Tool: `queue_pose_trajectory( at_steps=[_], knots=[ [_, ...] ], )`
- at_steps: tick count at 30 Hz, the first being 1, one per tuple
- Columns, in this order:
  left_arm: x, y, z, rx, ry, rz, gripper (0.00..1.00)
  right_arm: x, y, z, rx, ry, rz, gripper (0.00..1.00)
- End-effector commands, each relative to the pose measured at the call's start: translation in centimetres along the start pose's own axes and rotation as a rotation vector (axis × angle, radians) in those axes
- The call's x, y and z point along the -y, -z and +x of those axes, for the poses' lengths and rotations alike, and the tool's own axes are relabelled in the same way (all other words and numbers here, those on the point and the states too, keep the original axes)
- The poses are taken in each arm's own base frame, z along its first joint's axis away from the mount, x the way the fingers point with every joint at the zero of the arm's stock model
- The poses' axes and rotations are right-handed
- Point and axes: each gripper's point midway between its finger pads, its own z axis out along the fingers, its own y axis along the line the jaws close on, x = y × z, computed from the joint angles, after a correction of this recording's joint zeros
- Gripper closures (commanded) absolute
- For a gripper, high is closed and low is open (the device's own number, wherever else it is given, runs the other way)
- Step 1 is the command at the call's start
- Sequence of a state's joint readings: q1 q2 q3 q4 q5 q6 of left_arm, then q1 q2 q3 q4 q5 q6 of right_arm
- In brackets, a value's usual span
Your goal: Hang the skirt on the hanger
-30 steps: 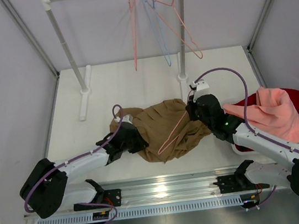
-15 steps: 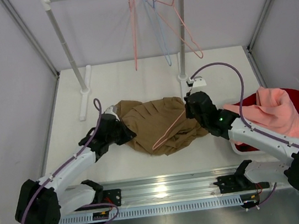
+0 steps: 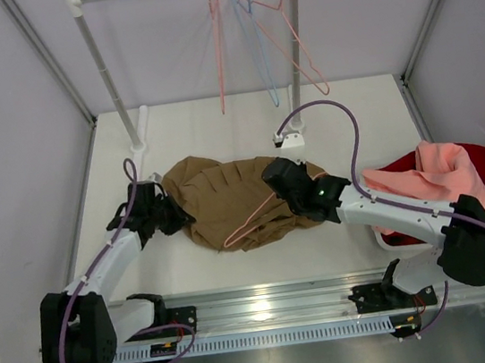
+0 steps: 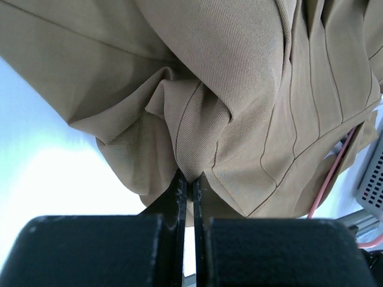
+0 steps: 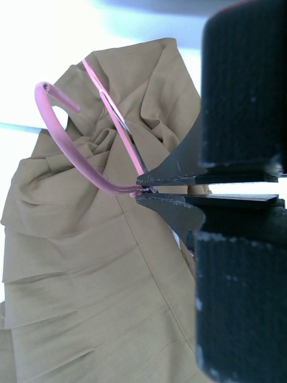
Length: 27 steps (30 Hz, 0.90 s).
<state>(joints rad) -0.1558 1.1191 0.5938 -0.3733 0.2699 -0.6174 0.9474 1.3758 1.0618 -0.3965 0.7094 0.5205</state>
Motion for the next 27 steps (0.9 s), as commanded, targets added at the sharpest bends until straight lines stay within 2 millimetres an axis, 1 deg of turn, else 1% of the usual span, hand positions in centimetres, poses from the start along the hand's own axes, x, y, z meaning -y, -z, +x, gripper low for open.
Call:
queue_pose_trajectory(
  at_steps=[1, 2, 3, 5, 6, 7, 8, 9, 10, 12, 14, 16, 17, 18, 20, 21, 25, 26, 27],
  knots=[
    [2.0, 0.5, -2.7, 0.035, -0.078, 0.075, 1.0, 1.0, -0.2, -0.3, 0.007, 0.023, 0.073, 1.0],
    [2.6, 0.3, -3.0, 0.026, -0.09, 0.1, 0.99, 0.4, -0.1, -0.7, 0.01, 0.007, 0.037, 1.0],
    [3.0, 0.3, -2.9, 0.015, -0.103, 0.12, 0.97, 0.1, 0.0, -0.9, 0.014, 0.002, 0.019, 1.0],
    [4.4, 0.9, -3.0, 0.013, -0.133, 0.19, 0.86, -0.4, 0.3, -1.2, 0.017, -0.002, -0.022, 1.0],
    [4.7, 1.1, -2.6, 0.012, -0.152, 0.197, 0.79, -0.3, 0.4, -1.5, 0.019, -0.011, -0.031, 1.0],
    [4.7, 1.4, -2.5, 0.02, -0.17, 0.19, 0.65, -0.2, 0.5, -1.6, 0.018, -0.023, -0.034, 1.0],
    [4.7, 1.7, -2.2, 0.024, -0.19, 0.181, 0.59, -0.1, 0.5, -1.6, 0.016, -0.029, -0.035, 1.0],
    [5.4, 2.4, -1.8, 0.039, -0.238, 0.189, 0.54, 0.0, 0.8, -1.9, 0.019, -0.039, -0.043, 1.0],
    [5.5, 2.6, -1.4, 0.047, -0.259, 0.179, 0.5, 0.0, 0.8, -2.0, 0.019, -0.048, -0.047, 1.0],
    [5.8, 3.2, -0.2, 0.057, -0.301, 0.161, 0.49, 0.1, 0.9, -2.1, 0.014, -0.07, -0.059, 1.0],
    [5.3, 3.1, 1.1, 0.047, -0.32, 0.125, 0.48, 0.2, 1.1, -2.2, 0.015, -0.087, -0.069, 1.0],
    [5.6, 3.1, 2.0, 0.064, -0.353, 0.101, 0.47, 0.3, 1.2, -2.4, 0.014, -0.106, -0.08, 1.0],
    [5.1, 2.6, 3.2, 0.042, -0.357, 0.097, 0.47, 0.4, 1.2, -2.4, 0.013, -0.113, -0.082, 1.0],
    [5.9, 2.5, 3.8, 0.039, -0.365, 0.124, 0.46, 0.4, 1.3, -2.5, 0.017, -0.126, -0.089, 1.0],
    [5.9, 2.0, 4.5, 0.028, -0.375, 0.115, 0.45, 0.4, 1.6, -2.5, 0.019, -0.147, -0.112, 1.0],
    [6.5, 1.7, 5.1, 0.017, -0.392, 0.127, 0.45, 0.7, 1.5, -2.6, 0.02, -0.157, -0.113, 1.0],
    [6.9, 0.3, 6.4, -0.011, -0.434, 0.108, 0.41, 1.4, 1.8, -2.4, 0.019, -0.173, -0.106, 1.0],
    [6.9, -0.2, 7.0, -0.033, -0.443, 0.102, 0.41, 1.5, 2.1, -2.8, 0.032, -0.184, -0.114, 1.0],
    [7.2, -0.4, 7.1, -0.03, -0.447, 0.11, 0.41, 1.8, 2.0, -2.4, 0.028, -0.184, -0.112, 1.0]
  ],
)
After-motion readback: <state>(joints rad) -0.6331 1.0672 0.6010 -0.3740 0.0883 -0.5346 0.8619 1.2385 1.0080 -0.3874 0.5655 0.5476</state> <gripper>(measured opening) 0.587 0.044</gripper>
